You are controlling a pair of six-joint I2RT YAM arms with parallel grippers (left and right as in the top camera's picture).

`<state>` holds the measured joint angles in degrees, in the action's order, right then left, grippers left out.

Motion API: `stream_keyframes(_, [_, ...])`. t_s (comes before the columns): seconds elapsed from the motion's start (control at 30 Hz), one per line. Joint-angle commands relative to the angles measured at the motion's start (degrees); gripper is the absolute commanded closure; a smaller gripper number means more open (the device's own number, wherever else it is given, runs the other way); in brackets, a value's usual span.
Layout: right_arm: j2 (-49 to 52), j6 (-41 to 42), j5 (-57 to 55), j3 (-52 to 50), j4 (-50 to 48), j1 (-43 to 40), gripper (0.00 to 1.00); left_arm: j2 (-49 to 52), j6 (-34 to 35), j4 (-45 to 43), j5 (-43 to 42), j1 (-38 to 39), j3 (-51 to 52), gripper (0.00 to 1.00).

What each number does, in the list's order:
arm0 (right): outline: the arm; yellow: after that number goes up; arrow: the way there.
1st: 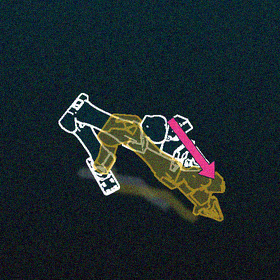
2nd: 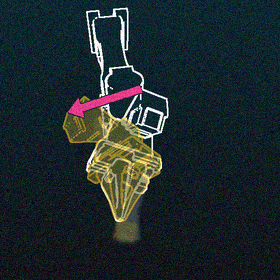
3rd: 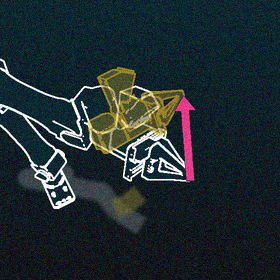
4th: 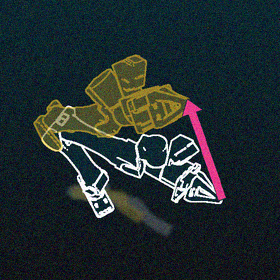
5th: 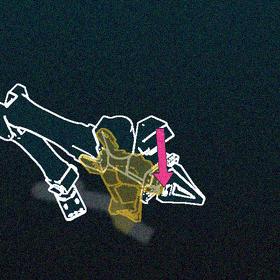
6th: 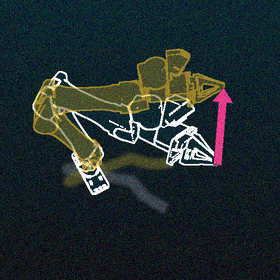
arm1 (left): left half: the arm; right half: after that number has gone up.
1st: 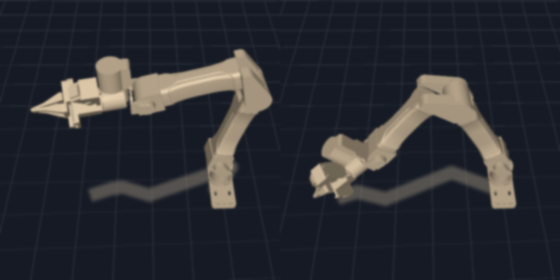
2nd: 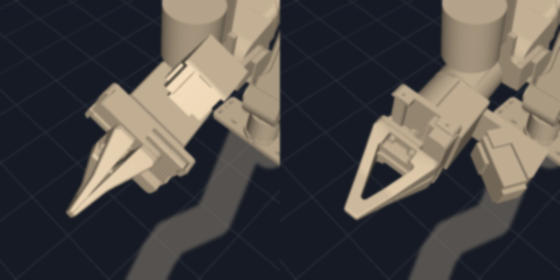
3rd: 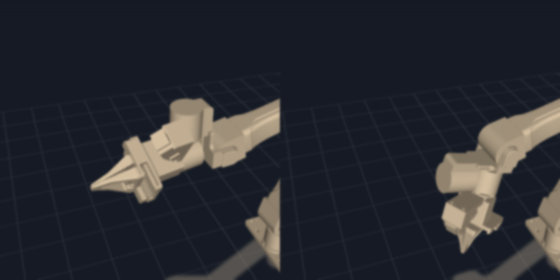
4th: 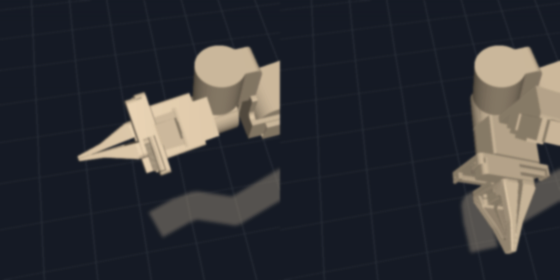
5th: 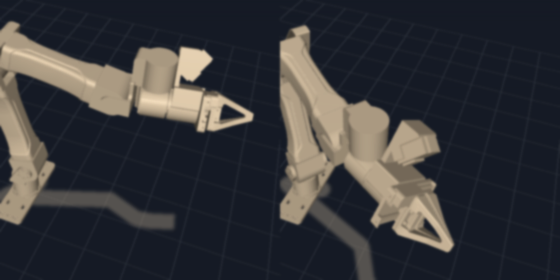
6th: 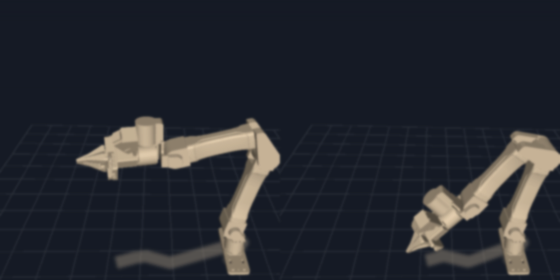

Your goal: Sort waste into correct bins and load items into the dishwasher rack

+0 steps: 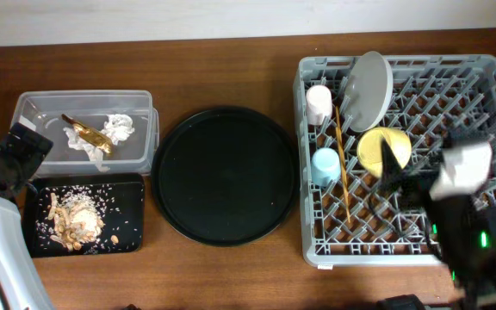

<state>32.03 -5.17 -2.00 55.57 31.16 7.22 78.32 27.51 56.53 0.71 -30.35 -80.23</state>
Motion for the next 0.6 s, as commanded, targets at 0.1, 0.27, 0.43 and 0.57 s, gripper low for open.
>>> stream_keyframes(0.1, [-24.7,4.7,8.9,-27.8,-8.8,-7.7,0.02,-0.1,-0.1,0.0,0.2,-0.2,-0.8,0.01])
stream_keyframes(0.27, [-31.7,7.7,13.4,-43.5,-24.3,-9.6,0.02,-0.1,-0.1,0.0,0.2,-0.2,-0.8,0.01])
stream_keyframes(0.43, [-31.8,11.9,8.2,-52.5,-34.2,-9.5,0.02,-0.1,-0.1,0.0,0.2,-0.2,-0.8,0.01])
stream_keyframes(0.57, [-31.8,12.2,7.6,-55.3,-30.2,-9.4,0.01,-0.1,-0.1,0.0,0.2,-0.2,-0.8,0.01])
